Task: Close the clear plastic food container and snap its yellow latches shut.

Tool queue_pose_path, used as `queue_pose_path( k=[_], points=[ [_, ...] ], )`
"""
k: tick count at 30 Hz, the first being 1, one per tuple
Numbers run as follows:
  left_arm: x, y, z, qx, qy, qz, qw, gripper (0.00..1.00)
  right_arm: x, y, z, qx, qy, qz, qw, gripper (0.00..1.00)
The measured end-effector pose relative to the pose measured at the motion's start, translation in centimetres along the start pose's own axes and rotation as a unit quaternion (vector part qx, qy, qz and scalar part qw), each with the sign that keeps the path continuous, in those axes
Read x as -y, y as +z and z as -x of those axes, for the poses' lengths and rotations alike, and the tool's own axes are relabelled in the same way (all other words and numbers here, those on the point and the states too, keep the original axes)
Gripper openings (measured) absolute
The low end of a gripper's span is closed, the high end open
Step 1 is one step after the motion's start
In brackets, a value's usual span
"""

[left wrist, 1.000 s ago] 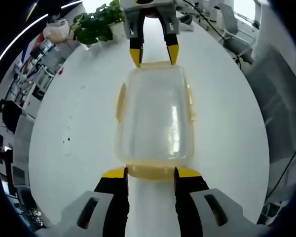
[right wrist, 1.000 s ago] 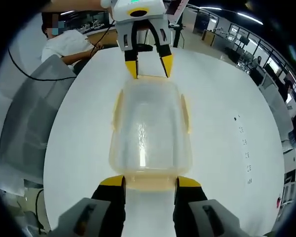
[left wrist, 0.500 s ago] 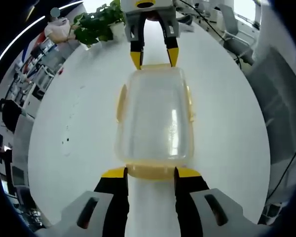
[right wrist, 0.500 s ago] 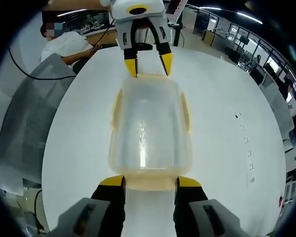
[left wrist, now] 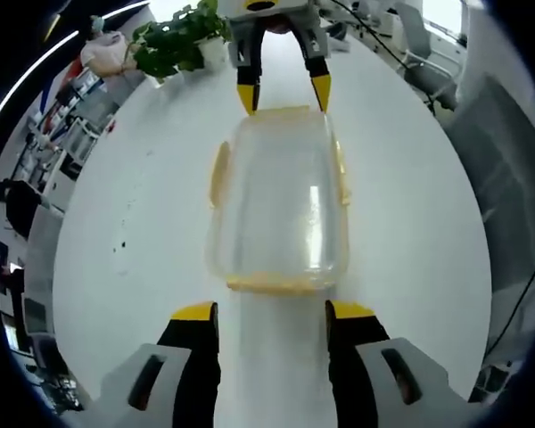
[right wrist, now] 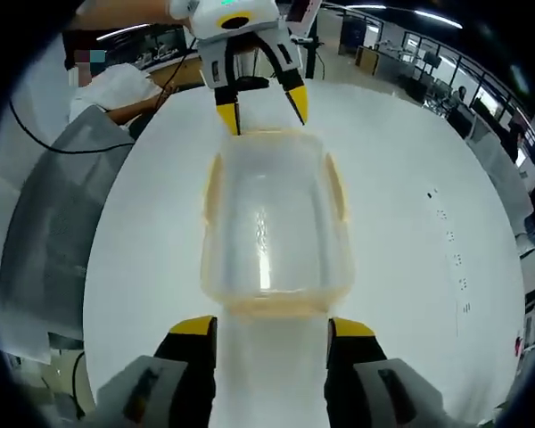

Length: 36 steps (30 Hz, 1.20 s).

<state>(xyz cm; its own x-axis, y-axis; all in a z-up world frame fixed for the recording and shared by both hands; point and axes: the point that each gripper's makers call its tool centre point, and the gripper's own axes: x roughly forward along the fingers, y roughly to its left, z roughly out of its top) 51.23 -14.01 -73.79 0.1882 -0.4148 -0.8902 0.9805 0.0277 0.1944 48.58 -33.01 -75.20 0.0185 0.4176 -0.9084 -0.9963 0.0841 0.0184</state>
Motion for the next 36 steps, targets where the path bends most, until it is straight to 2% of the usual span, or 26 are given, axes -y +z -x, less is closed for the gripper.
queue_pose_path(
  k=[4,7,12,16,20,22,25,27,29,32,34,36],
  points=[
    [-0.1,0.2,1.1,0.012,0.005,0.025,0.9996,0.42,0.0,-0.2,0.8,0.013,-0.009,-0.016,0.9997,0.45],
    [-0.9,0.0,1.6,0.009,0.024,0.031,0.9992,0.42,-0.3,0.1,1.3,0.025,-0.012,-0.038,0.9989,0.42],
    [-1.2,0.8,2.4,0.02,0.035,0.063,0.9972,0.38,-0.2,0.6,2.0,0.033,-0.031,-0.061,0.9971,0.41],
    [-0.6,1.5,2.4,0.032,0.025,0.103,0.9938,0.39,-0.3,1.5,2.4,0.053,-0.032,-0.084,0.9946,0.43],
    [-0.2,2.3,2.1,0.045,0.02,0.158,0.9863,0.39,-0.3,2.3,2.6,0.068,-0.039,-0.108,0.991,0.43],
    [-0.3,2.6,1.9,0.049,0.026,0.17,0.9839,0.39,-0.1,2.9,2.8,0.083,-0.044,-0.133,0.9866,0.43],
    [-0.4,3.1,1.7,0.059,0.031,0.22,0.9733,0.39,-0.1,3.9,3.0,0.108,-0.047,-0.175,0.9776,0.44],
    [-0.5,3.2,1.7,0.058,0.035,0.229,0.971,0.38,0.1,4.0,3.0,0.113,-0.052,-0.182,0.9755,0.45],
    [-0.6,3.4,1.5,0.066,0.04,0.25,0.965,0.39,0.4,3.8,2.9,0.108,-0.064,-0.2,0.9718,0.43],
    [-0.7,3.1,1.3,0.059,0.046,0.27,0.96,0.39,0.8,4.1,2.9,0.122,-0.074,-0.236,0.9613,0.42],
    [-0.8,2.9,1.2,0.056,0.047,0.283,0.9564,0.38,0.8,4.1,2.8,0.119,-0.076,-0.234,0.9621,0.41],
    [-0.6,2.7,1.1,0.054,0.05,0.294,0.9529,0.37,0.9,4.2,2.6,0.122,-0.08,-0.251,0.9569,0.41]
  ],
)
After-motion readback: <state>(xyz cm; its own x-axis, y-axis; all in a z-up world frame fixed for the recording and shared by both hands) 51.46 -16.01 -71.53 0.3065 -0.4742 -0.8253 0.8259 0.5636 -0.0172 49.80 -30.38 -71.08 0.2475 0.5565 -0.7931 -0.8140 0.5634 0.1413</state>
